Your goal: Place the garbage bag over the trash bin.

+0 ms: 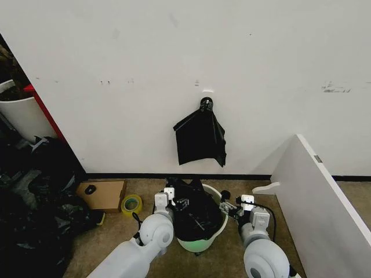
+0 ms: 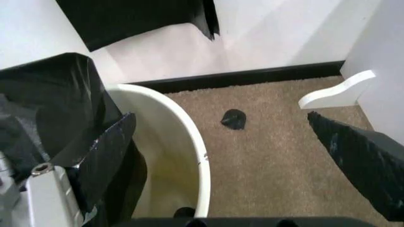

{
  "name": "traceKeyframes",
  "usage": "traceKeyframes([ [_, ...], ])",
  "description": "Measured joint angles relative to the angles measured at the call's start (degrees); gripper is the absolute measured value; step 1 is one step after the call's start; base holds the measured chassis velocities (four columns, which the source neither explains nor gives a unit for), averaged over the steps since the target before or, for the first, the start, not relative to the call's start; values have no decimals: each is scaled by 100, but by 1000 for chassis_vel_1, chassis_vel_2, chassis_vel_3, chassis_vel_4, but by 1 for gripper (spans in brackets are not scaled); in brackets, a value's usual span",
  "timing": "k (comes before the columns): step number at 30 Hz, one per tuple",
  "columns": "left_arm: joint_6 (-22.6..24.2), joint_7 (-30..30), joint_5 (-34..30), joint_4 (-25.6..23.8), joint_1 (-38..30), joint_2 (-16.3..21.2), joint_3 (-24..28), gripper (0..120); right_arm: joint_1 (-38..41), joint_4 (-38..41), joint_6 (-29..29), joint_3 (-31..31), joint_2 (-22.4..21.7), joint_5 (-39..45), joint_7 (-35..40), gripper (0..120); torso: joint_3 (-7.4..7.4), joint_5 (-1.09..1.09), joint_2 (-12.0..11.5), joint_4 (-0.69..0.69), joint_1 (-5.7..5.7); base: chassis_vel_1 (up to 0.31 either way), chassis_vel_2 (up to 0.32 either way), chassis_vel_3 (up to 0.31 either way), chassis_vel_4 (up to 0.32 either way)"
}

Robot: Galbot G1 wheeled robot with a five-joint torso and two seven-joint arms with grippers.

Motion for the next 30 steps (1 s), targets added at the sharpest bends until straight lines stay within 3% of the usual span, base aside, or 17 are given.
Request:
traceKeyframes([
  [15, 467, -246, -334, 15, -162, 65, 65, 79, -31, 28, 0, -46, 31, -58, 2, 100, 0, 0, 0, 0, 0, 0, 0, 0, 0],
  [21, 602, -389, -605, 115, -243, 30, 42, 53, -38, 28, 0, -58, 26, -71, 6, 100, 0, 0, 0, 0, 0, 0, 0, 0, 0],
  [30, 666, -509, -746, 110, -311, 37, 16, 23, -24, 22, 0, -77, 20, -73, 17, 100, 0, 0, 0, 0, 0, 0, 0, 0, 0],
])
